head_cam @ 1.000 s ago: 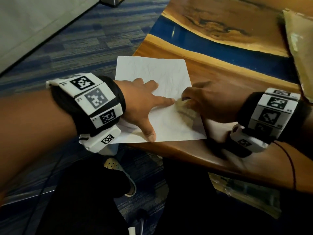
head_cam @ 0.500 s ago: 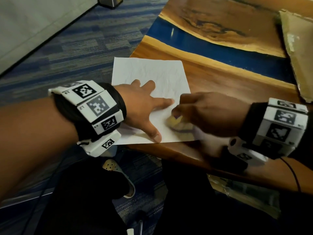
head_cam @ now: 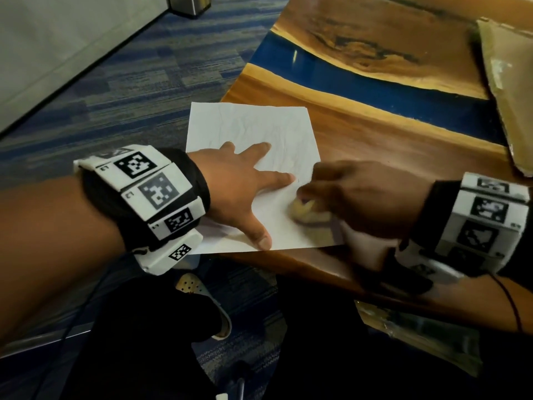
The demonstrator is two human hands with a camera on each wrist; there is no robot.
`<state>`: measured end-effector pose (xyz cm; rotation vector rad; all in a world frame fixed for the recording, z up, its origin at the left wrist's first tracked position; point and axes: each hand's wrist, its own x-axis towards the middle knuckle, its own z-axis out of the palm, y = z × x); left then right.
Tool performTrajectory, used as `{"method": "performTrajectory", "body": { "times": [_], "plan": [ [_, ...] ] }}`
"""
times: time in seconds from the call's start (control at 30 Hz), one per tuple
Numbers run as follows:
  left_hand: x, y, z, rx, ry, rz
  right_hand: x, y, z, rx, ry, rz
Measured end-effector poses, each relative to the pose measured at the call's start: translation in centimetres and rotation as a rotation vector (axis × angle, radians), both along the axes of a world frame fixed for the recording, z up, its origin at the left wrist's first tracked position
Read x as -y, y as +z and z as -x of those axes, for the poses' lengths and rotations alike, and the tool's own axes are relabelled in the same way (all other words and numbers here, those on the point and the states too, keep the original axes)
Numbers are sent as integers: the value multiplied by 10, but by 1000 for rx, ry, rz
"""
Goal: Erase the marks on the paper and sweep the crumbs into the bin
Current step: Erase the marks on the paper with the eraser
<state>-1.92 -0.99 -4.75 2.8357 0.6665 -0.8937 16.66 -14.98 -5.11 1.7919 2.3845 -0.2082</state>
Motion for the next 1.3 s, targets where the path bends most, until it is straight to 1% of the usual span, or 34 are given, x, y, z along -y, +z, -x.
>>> {"method": "performTrajectory", "body": {
  "times": [0.03, 0.07, 0.1, 0.17, 0.23, 0.27, 0.33, 0.37, 0.4, 0.43, 0.53, 0.57, 0.6, 0.67, 0.7, 0.73, 0.8, 0.87, 0.9, 1.0, 1.03, 1.07, 1.13, 1.2, 1.27, 1.3],
  "plan": [
    [0, 0, 0, -6, -6, 0, 5, -2, 12, -36, 84, 43],
    [-1, 0, 0, -12, -13, -5, 7, -3, 17, -47, 123, 69],
    [-1, -1, 0, -18, -18, -11, 4, -2, 15, -46, 110, 72],
    [-1, -1, 0, -24, -24, -17, -6, 0, -4, -12, -36, -9],
    [-1, -2, 1, -30, -27, -13, -8, 3, -15, 38, -123, -71],
    [-3, -2, 2, -34, -26, -11, -5, 3, -11, 28, -110, -65],
    [-6, -4, 5, -37, -25, -5, 2, 1, 11, 7, 34, 20],
    [-7, -4, 6, -35, -24, -3, 5, 1, 20, -20, 71, 67],
    [-9, -5, 7, -30, -27, -2, 4, 2, 21, -52, 48, 91],
    [-10, -5, 8, -26, -31, -1, -1, 2, 14, -65, 16, 75],
    [-11, -6, 9, -25, -31, 9, -12, 6, -10, 33, -70, -53],
    [-11, -6, 8, -28, -28, 18, -9, 6, -8, 27, -82, -49],
    [-11, -6, 8, -32, -25, 23, -5, 5, 1, 7, -63, -24],
    [-12, -5, 7, -43, -25, 24, 4, 3, 25, -28, 78, 55],
    [-12, -5, 6, -48, -27, 20, 6, 0, 28, -32, 124, 66],
    [-12, -4, 5, -50, -29, 16, 4, 1, 24, -35, 107, 60],
    [-12, -3, 4, -53, -32, 9, -5, 3, 5, -13, -39, -3],
    [-11, -3, 4, -61, -33, 1, -6, 4, -6, 28, -104, -42],
    [-11, -3, 3, -64, -32, -4, -4, 3, 0, 8, -81, -39],
    [-12, -4, 1, -75, -28, -12, 13, 0, 42, -39, 139, 101],
    [-12, -4, 1, -76, -33, -15, 14, 0, 46, -32, 150, 126],
    [-13, -4, 0, -75, -40, -18, 9, 3, 42, -23, 105, 110],
    [-12, -4, 1, -76, -41, -17, -2, 5, 22, 14, -25, 10],
    [-12, -3, 2, -75, -41, -19, -5, 4, 16, 52, -62, -19],
    [-13, -3, 2, -78, -42, -23, -1, 3, 36, 47, 37, 24],
    [-12, -2, 2, -81, -38, -19, 4, 1, 44, 18, 90, 49]
  ]
}}
